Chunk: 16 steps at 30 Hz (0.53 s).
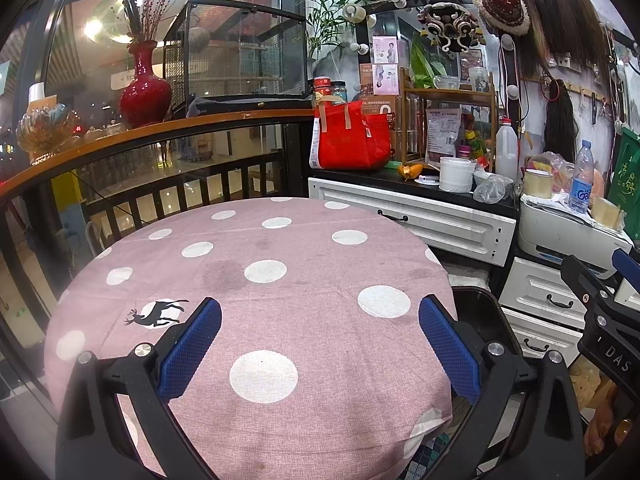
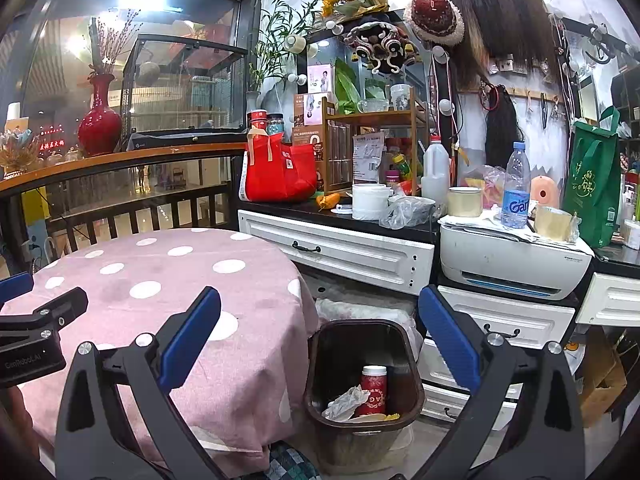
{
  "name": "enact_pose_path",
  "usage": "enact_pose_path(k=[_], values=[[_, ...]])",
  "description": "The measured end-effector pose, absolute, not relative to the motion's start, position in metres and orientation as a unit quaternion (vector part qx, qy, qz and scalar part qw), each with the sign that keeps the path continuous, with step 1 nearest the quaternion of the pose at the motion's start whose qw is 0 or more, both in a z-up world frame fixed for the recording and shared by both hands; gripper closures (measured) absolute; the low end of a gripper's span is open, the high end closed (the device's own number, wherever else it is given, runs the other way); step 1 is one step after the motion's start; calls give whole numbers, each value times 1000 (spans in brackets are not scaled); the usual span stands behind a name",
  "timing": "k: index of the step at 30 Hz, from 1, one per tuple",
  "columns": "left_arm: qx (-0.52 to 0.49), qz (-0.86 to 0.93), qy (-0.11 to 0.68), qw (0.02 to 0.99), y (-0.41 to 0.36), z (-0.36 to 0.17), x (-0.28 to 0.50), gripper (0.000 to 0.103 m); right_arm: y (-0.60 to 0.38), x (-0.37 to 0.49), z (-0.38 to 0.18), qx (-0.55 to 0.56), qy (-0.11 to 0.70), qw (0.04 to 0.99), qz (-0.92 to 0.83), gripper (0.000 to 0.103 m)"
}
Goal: Collect trash
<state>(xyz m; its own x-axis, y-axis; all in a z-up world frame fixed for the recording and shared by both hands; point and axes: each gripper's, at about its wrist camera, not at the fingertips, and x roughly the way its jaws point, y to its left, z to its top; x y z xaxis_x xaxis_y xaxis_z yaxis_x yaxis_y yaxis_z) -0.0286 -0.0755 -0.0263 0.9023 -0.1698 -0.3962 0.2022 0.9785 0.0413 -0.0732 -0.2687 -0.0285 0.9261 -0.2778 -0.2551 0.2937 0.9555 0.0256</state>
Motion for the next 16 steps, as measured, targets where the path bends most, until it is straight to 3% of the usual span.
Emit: enact_pose_path(k=[16], values=[[36,-98,202,974,-77,-27,-27,5,-267,-73,-32,35,128,981,-143,5]])
